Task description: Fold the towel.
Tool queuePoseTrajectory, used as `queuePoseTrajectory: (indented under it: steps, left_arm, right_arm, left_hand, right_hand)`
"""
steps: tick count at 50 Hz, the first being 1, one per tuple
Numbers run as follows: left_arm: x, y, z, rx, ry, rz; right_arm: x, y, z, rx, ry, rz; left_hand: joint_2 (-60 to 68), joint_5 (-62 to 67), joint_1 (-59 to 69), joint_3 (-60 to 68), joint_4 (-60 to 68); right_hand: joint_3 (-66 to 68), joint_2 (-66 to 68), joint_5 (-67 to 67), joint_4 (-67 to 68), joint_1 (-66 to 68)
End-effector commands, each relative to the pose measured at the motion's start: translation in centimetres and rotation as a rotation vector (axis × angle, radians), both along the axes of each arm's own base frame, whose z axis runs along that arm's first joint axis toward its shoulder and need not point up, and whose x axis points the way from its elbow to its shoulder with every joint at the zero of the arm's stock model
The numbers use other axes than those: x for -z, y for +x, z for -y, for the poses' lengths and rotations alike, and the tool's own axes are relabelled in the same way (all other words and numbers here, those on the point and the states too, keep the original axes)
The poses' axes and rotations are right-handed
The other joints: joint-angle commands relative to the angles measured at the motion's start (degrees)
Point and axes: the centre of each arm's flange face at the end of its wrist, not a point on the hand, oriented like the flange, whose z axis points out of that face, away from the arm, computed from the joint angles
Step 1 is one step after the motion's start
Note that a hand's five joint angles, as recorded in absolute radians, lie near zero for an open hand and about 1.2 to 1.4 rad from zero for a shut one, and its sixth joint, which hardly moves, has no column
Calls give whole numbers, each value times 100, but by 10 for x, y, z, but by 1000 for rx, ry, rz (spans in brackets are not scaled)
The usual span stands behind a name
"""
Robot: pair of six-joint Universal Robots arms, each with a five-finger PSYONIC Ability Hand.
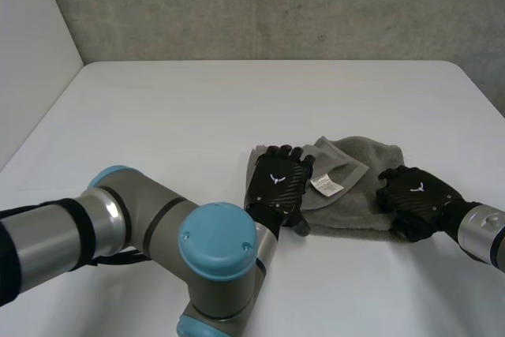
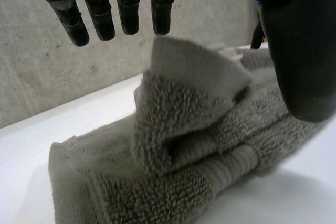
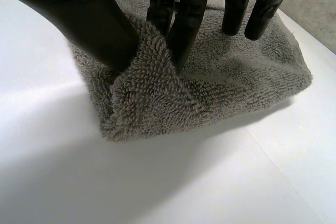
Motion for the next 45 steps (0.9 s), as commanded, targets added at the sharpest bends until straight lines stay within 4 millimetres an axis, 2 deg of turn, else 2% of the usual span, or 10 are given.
queuePoseTrajectory:
  steps: [1, 9, 11, 14, 16, 18, 25, 33, 39, 45]
  left_arm:
    - [0, -5, 11, -36, -74, 15]
    - [-18, 2, 43, -177, -169, -77]
    - [-20, 17, 67, -250, -172, -72]
    - [-21, 27, 79, -290, -173, -66]
    - [-21, 47, 97, -363, -164, -45]
    - [-18, 54, 99, -380, -151, -27]
    - [-3, 63, 82, -367, -103, 38]
    - [-11, 55, 66, -328, -108, 25]
    - [-18, 39, 44, -258, -122, 8]
    - [-39, 27, 36, -212, -159, -46]
  right_arm:
    - [0, 0, 0, 0, 0, 0]
    - [0, 0, 0, -1, 1, 0]
    - [1, 0, -1, -1, 3, 0]
    - [1, 0, -1, -1, 3, 0]
    - [1, 1, -1, -4, 4, -1]
    - [1, 1, -2, -4, 5, -1]
    - [1, 0, -1, -1, 6, 1]
    - [1, -1, 0, 8, 6, 1]
    - [1, -1, -1, 7, 7, 3]
    - [1, 0, -2, 4, 10, 3]
  left_hand:
    - [-269, -210, -497, -220, -269]
    - [-67, -8, -295, -220, -269]
    - [-50, 9, -278, -220, -269]
    - [-50, 9, -278, -220, -269]
    - [-50, 9, -278, -220, -269]
    - [-50, 9, -278, -220, -269]
    - [-101, -42, -329, -220, -269]
    - [-168, -109, -396, -220, -269]
    - [-185, -126, -413, -220, -269]
    - [-168, -109, -396, -220, -269]
  right_hand:
    - [94, 404, 314, 174, 629]
    - [94, 404, 314, 174, 629]
    - [94, 404, 314, 174, 629]
    - [94, 404, 314, 174, 629]
    - [94, 404, 314, 174, 629]
    - [94, 404, 314, 174, 629]
    - [94, 404, 314, 174, 629]
    - [94, 404, 314, 174, 629]
    - [94, 404, 314, 174, 629]
    - [94, 404, 314, 174, 629]
